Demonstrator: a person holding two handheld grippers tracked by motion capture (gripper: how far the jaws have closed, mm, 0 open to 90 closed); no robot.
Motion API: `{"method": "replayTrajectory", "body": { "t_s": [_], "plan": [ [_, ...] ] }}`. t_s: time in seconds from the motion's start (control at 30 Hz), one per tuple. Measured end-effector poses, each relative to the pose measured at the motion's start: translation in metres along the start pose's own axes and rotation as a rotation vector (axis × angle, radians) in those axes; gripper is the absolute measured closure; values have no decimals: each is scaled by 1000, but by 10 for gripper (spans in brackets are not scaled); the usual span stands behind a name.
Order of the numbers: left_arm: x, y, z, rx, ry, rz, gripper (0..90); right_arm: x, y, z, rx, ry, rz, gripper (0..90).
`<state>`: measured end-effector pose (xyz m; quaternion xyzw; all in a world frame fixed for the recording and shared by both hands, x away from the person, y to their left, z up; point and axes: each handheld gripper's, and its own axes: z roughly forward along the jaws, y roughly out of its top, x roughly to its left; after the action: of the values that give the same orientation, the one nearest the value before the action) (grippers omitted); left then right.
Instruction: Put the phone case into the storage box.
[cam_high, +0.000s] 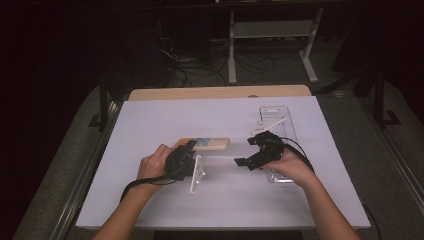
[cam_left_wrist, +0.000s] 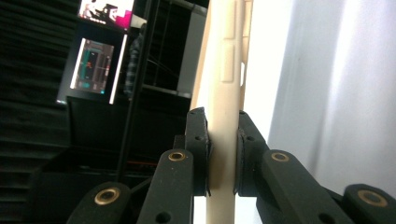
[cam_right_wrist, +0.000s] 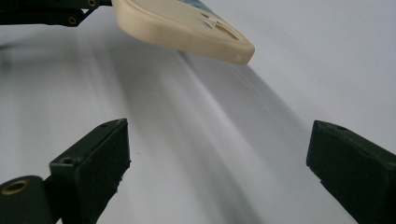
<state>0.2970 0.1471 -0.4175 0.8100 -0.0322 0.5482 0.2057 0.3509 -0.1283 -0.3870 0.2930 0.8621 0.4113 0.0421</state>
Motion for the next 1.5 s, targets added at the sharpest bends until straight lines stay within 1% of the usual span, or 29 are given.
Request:
{"method": "replayTrajectory", "body": {
  "t_s": [0.13, 0.27, 0.33, 0.37, 0.4, 0.47, 0.53, 0.6, 0.63, 0.67, 0.7, 0.73, 0.77, 0.83, 0.87, 0.9, 0.93, 1.0, 1.1, 1.17, 1.2, 1.27, 1.33, 1.43, 1.5],
  "plan": [
    [0, 1, 1, 0, -12, -23, 793, 0, 0, 0, 1, -4, 3, 56],
    [1, 2, 1, 3, -35, -60, 793, -1, 0, 0, -1, -8, 3, 56],
    [3, 2, 1, -1, -44, -83, 793, -1, 0, 0, 3, -16, 1, 56],
    [4, 2, 1, -3, -53, -104, 793, -2, 0, 0, 5, -21, 0, 56],
    [5, 2, 1, 1, -54, -103, 793, -2, 0, 0, 5, -28, -9, 56],
    [5, 2, 1, -4, -60, -122, 792, -2, 0, 0, 4, -25, -3, 56],
    [6, 2, 2, -10, -63, -136, 793, -1, 0, 0, 1, -17, 13, 56],
    [8, 1, 2, -11, -76, -169, 793, -1, 0, 0, 1, -15, 18, 57],
    [9, 1, 1, -5, -88, -178, 792, -1, 0, 0, 0, -15, 15, 57],
    [9, 1, 1, -4, -89, -182, 792, -3, 0, 0, 5, -29, -10, 56],
    [9, 1, 1, -5, -92, -187, 792, -3, 0, 0, 4, -31, -15, 57],
    [9, 1, 2, -6, -96, -198, 793, -3, 0, 0, 3, -29, -13, 57],
    [10, 1, 2, -5, -101, -204, 793, -2, 0, 0, 1, -19, 3, 57],
    [12, 1, 1, 4, -116, -217, 792, -2, 0, -1, 2, -20, 3, 57],
    [13, 1, 1, 3, -122, -233, 792, -2, 0, -1, 2, -19, 4, 57],
    [14, 0, 1, -3, -118, -240, 792, -1, 0, -1, 4, -19, 13, 57],
    [16, 0, 1, -1, -129, -248, 792, -1, 0, -1, 2, -19, 9, 57],
    [17, -1, 2, -12, -142, -289, 792, -1, 0, -1, 3, -22, 11, 57],
    [19, -3, 3, -13, -161, -334, 793, -2, 0, -1, 3, -21, 11, 57],
    [21, -4, 3, -9, -170, -350, 792, -2, 0, -2, 4, -24, 11, 57],
    [21, -4, 4, -10, -172, -367, 793, -2, 0, -2, 2, -25, 11, 57],
    [22, -5, 5, 0, -191, -393, 792, -2, 0, -2, 2, -25, 10, 57],
    [22, -6, 6, 0, -202, -431, 792, -2, 0, -2, 1, -27, 8, 57],
    [25, -9, 7, 10, -222, -474, 792, -1, 0, -2, 1, -25, 12, 57],
    [27, -10, 8, 7, -237, -521, 793, -2, 0, -2, -2, -25, 7, 57]
  ]
}}
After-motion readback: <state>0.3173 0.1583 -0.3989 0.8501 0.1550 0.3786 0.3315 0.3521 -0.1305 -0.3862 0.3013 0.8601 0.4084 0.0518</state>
